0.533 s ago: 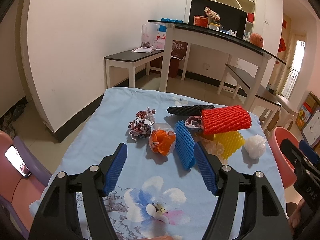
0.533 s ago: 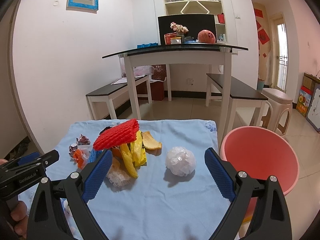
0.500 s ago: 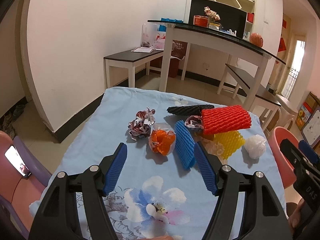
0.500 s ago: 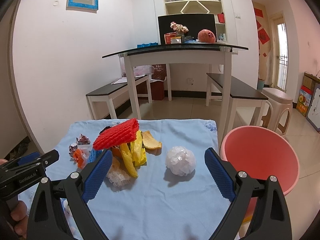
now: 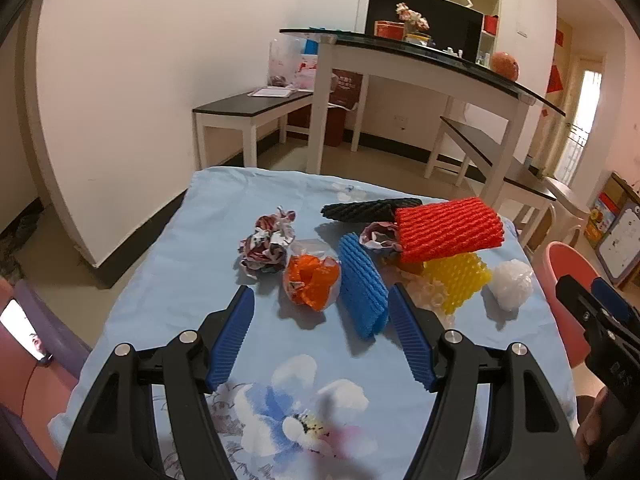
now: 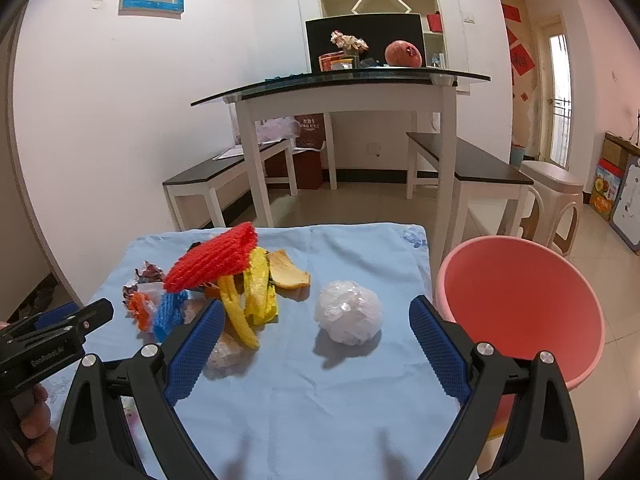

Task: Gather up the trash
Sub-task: 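Grasp the clear plastic bag ball with the right tool while the left tool grasps the red foam net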

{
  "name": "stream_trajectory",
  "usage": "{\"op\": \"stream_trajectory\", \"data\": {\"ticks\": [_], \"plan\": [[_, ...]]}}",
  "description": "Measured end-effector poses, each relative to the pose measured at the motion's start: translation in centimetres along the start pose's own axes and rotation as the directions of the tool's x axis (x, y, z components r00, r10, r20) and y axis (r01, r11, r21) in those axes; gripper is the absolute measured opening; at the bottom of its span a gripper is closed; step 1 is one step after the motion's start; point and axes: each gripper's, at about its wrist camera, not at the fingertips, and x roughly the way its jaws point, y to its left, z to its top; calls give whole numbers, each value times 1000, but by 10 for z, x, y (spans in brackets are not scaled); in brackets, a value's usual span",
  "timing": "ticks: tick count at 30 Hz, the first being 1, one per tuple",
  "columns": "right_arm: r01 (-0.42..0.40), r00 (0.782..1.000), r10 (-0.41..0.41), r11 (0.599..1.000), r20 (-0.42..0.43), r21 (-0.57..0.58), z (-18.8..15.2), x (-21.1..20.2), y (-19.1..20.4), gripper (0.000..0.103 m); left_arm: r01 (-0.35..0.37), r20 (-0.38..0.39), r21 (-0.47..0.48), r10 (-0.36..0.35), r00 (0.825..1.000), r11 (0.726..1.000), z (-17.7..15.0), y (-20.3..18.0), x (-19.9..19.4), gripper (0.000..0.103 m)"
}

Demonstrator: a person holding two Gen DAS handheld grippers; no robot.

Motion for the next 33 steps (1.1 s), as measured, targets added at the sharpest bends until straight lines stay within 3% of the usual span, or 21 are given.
{"op": "stream_trajectory", "data": {"ticks": [4,7,15,22,30,31,33], "plan": [[10,1000,-10,1000,-11,9,-1,5,-7,92,37,9,23,-37,999,999,1,1,4,70],[15,1000,-14,1000,-21,20,-2,10,-14,92,106,-3,13,-106,994,994,4,3,8,70],[13,999,-12,999,-33,34,1,17,-32,87,252,-2,9,-252,968,968,25,-10,13,70],[-23,998,24,1000,-58,18,4,28,-38,85,289,-42,34,-287,957,957,37,-37,35,70],[-82,991,80,997,-110,-13,11,58,-30,82,275,-113,51,-268,957,960,40,-50,74,70],[-87,990,84,996,-116,-16,12,62,-29,82,278,-115,51,-271,956,959,40,-50,75,69],[-96,988,93,995,-125,-18,13,68,-28,82,298,-125,54,-289,949,953,39,-51,78,51]]}}
